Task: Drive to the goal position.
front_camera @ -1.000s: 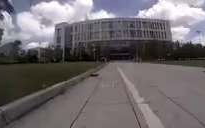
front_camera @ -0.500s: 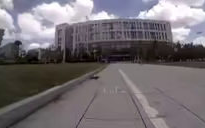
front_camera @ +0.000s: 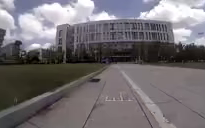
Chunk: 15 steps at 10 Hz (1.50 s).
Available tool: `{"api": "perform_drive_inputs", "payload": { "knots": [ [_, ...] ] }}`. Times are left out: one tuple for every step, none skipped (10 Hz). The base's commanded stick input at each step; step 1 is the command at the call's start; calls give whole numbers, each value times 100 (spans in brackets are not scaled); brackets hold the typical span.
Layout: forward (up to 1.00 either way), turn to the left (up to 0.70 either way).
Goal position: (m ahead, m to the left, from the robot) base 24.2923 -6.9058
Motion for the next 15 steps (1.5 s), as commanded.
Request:
{"api": "perform_drive_inputs", "payload": {
  "knots": [
    [70, -9],
    [70, -18],
    [70, -29],
    [70, -35],
    [70, -35],
    [70, -28],
    [70, 0],
    [70, 0],
    [70, 0],
    [70, 0],
    [70, 0],
    [70, 0],
    [70, 0],
    [70, 0],
    [70, 0]
  ]
}}
